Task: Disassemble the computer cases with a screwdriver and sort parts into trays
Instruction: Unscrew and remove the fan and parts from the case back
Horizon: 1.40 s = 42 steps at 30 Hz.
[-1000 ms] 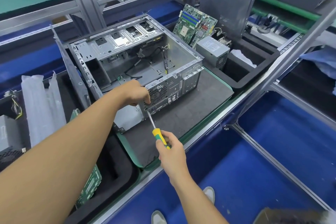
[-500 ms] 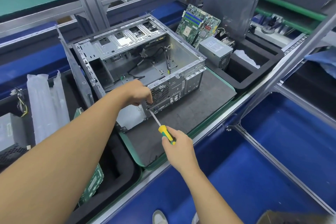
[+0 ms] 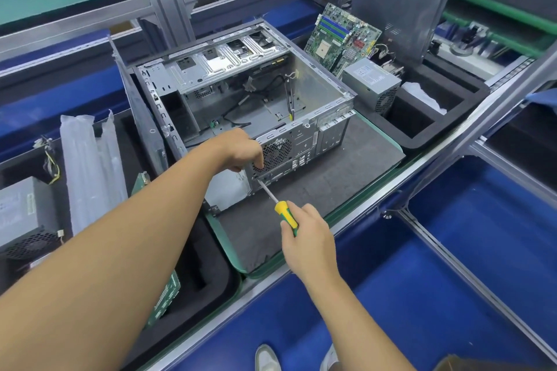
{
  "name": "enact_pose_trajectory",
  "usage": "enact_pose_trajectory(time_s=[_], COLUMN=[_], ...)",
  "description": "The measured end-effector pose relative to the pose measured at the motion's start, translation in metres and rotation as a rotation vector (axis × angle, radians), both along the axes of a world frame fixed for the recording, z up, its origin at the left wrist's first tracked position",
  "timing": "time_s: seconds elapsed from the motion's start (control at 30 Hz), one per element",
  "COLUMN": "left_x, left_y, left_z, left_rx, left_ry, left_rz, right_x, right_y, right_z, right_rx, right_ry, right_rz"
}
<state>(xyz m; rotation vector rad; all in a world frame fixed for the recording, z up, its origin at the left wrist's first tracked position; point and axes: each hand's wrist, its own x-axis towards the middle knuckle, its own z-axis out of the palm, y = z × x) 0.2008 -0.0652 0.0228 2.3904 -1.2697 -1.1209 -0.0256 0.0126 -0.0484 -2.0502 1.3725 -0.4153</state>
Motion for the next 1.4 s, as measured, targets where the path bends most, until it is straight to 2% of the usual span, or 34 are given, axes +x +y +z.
enact_pose_trajectory(time_s=[0.07,0.13,0.3,0.37,0.43,0.53,0.7,0.77,0.9,1.0,1.17,1.27,1.33,1.4], left_x=[0.0,0.0,-0.002,-0.003,-0.003,-0.003,-0.002,-0.002,-0.002,-0.003,-0.005,-0.006,-0.006,-0.006], left_y=[0.0,0.001,0.003,0.004,0.004,0.004,0.005,0.005,0.005,0.004,0.006,0.007,0.006,0.006], left_z=[-0.001,-0.001,0.0,0.001,0.002,0.002,0.004,0.004,0.006,0.006,0.01,0.011,0.011,0.011], left_rx=[-0.016,-0.03,-0.053,-0.049,-0.041,-0.046,-0.039,-0.031,-0.019,0.001,0.002,0.011,0.015,0.018], left_ry=[0.01,0.012,0.003,0.008,0.003,0.031,0.06,0.058,0.087,0.123,0.143,0.146,0.138,0.134], left_rz=[0.016,0.019,0.037,0.041,0.033,0.053,0.033,0.025,0.008,-0.003,-0.021,-0.023,-0.021,-0.024], right_x=[0.003,0.003,-0.001,-0.006,-0.008,-0.004,0.003,0.003,0.002,-0.002,-0.004,-0.003,-0.002,-0.001], right_y=[0.006,0.005,-0.02,-0.025,-0.026,-0.022,-0.015,-0.018,-0.024,-0.028,-0.024,-0.024,-0.028,-0.033], right_z=[0.004,0.004,0.01,0.009,0.008,0.005,0.002,0.006,0.02,0.022,0.015,0.012,0.016,0.021], right_rx=[-0.097,-0.034,0.583,0.687,0.617,0.469,0.394,0.46,0.759,0.752,0.593,0.47,0.52,0.742], right_ry=[0.112,0.046,-0.143,-0.182,-0.194,-0.114,-0.115,-0.142,-0.196,-0.165,-0.251,-0.206,-0.174,-0.237], right_rz=[-0.011,-0.024,-0.101,-0.1,-0.047,0.004,0.01,0.021,-0.01,0.025,-0.009,-0.006,-0.001,-0.045])
